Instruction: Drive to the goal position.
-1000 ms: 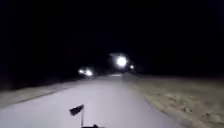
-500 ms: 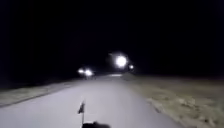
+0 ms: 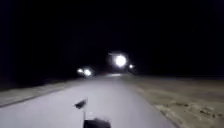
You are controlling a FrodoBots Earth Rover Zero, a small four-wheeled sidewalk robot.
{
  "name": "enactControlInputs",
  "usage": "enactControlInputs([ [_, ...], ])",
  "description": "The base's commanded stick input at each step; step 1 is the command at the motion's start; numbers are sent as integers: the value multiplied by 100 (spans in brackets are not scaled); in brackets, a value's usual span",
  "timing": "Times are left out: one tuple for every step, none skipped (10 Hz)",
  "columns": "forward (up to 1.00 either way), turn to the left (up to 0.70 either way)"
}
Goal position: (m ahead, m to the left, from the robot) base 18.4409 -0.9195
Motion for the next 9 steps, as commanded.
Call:
enactControlInputs([
  [100, 0],
  [100, 0],
  [100, 0],
  [100, 0],
  [100, 0],
  [100, -1],
  [100, -26],
  [100, -40],
  [100, -36],
])
